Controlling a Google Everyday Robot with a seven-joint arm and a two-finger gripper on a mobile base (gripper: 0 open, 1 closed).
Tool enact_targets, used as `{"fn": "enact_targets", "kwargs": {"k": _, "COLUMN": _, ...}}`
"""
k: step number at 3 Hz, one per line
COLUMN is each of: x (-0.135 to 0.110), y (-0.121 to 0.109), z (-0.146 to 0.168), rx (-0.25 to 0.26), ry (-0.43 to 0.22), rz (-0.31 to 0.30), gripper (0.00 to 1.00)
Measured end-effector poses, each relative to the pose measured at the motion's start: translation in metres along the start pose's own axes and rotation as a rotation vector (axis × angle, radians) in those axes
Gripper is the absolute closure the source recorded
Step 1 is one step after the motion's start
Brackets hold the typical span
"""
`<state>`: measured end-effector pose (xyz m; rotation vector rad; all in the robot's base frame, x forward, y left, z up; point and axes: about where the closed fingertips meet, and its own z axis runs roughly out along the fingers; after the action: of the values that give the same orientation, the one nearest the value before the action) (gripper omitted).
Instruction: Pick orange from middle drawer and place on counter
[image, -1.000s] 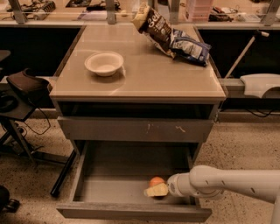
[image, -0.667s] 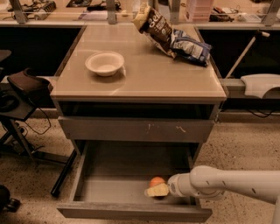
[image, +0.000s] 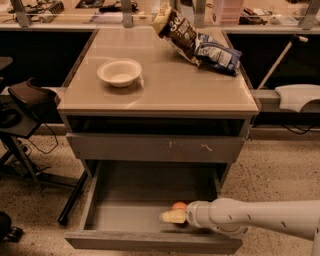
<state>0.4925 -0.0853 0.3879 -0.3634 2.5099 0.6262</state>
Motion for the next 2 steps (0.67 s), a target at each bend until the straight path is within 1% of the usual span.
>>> {"fn": "enact_targets", "kwargs": {"k": 1, "x": 0.0, "y": 0.0, "z": 0.0, "rx": 0.0, "ry": 0.0, "rz": 0.0, "gripper": 0.0}}
{"fn": "enact_targets", "kwargs": {"k": 2, "x": 0.0, "y": 0.0, "z": 0.0, "rx": 0.0, "ry": 0.0, "rz": 0.0, "gripper": 0.19}}
